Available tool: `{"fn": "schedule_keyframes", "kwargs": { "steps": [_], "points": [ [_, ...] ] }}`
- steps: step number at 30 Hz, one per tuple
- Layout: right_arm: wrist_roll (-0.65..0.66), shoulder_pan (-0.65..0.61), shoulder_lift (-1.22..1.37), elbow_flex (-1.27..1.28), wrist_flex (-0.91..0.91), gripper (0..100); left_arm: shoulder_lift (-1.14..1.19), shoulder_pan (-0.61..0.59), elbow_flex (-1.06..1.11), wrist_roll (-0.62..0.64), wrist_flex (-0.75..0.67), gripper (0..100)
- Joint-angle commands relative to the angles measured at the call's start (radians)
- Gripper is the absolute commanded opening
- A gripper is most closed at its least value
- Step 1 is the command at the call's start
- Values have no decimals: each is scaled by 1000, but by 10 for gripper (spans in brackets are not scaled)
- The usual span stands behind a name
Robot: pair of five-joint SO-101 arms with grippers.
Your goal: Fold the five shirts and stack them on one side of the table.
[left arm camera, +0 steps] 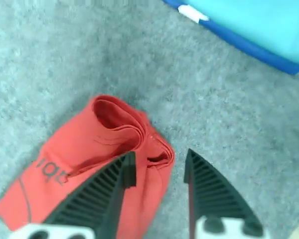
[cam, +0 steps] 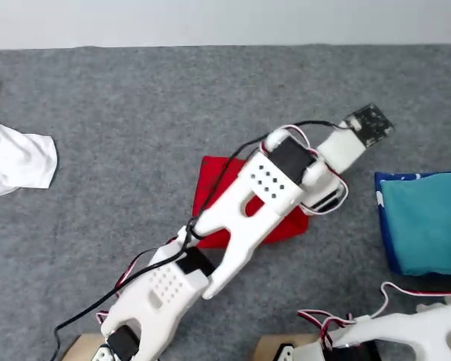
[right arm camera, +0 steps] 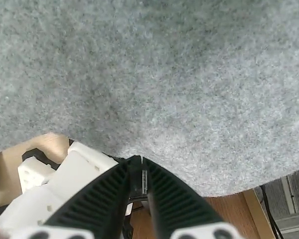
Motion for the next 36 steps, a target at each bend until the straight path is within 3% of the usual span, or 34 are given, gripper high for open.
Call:
{"fn": "schedule_keyframes", "kwargs": {
  "steps": [1, 9, 14, 18, 25, 31, 36],
  "points": [
    [2, 2, -28, -2, 10, 10, -137, -51, 10, 3, 20, 169],
    [-28, -179, -28, -8, 58, 10, -307, -388, 107, 9, 20, 103],
    [-215, -421, -28, -11, 50, 10, -402, -586, 268, 5, 20, 6],
    [-367, -644, -28, -38, -65, 10, -480, -694, 433, 3, 20, 3],
    [-727, -898, -15, -95, -325, 12, -606, -847, 664, 2, 18, 3],
    [-977, -1161, -15, -95, -400, 17, -730, -968, 814, 2, 18, 3],
    [-1123, -1326, 27, -101, -420, 153, -859, -990, 1023, 2, 18, 3]
  ]
}}
